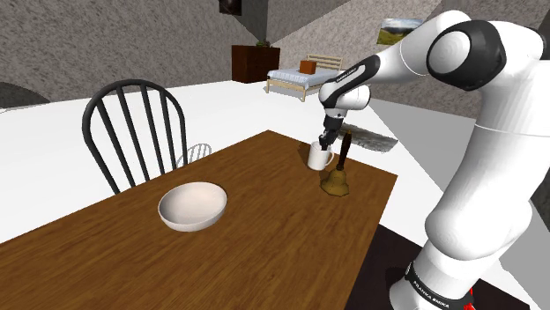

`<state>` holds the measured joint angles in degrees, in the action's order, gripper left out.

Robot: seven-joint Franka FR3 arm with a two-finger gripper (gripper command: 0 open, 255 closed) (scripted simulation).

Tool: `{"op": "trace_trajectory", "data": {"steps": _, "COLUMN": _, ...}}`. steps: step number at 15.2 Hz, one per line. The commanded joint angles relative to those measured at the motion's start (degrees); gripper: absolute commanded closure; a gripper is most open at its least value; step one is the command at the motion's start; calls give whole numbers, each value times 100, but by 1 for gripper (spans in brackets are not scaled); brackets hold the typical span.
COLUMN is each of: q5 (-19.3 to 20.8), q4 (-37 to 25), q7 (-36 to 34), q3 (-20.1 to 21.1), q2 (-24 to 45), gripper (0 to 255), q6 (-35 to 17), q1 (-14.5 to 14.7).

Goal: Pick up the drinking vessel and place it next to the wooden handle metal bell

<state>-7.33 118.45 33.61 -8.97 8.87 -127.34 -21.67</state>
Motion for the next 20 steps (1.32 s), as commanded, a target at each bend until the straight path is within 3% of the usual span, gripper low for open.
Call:
{"op": "trace_trajectory", "data": {"steps": 1, "q5": -3, "q4": 1, "q7": 1, "q3": 1, "q2": 9, "gripper": 255, "q6": -14, "q1": 1}}
{"op": "trace_trajectory", "data": {"steps": 5, "q5": -3, "q4": 1, "q7": 1, "q3": 1, "q2": 9, "gripper": 255, "q6": -14, "q1": 1}}
{"op": "trace_trajectory", "data": {"steps": 6, "q5": -3, "q4": 1, "q7": 1, "q3": 1, "q2": 8, "gripper": 0, "q6": -14, "q1": 1}}
{"op": "trace_trajectory", "data": {"steps": 11, "q5": -3, "q4": 2, "q7": 1, "q3": 1, "q2": 8, "gripper": 0, "q6": -13, "q1": 0}}
{"op": "trace_trajectory", "data": {"steps": 15, "q5": 109, "q4": -339, "q7": -72, "q3": -35, "q2": -326, "gripper": 0, "q6": 655, "q1": -12}}
{"op": "trace_trajectory", "data": {"steps": 20, "q5": 109, "q4": -339, "q7": -72, "q3": -34, "q2": -326, "gripper": 0, "q6": 655, "q1": -12}}
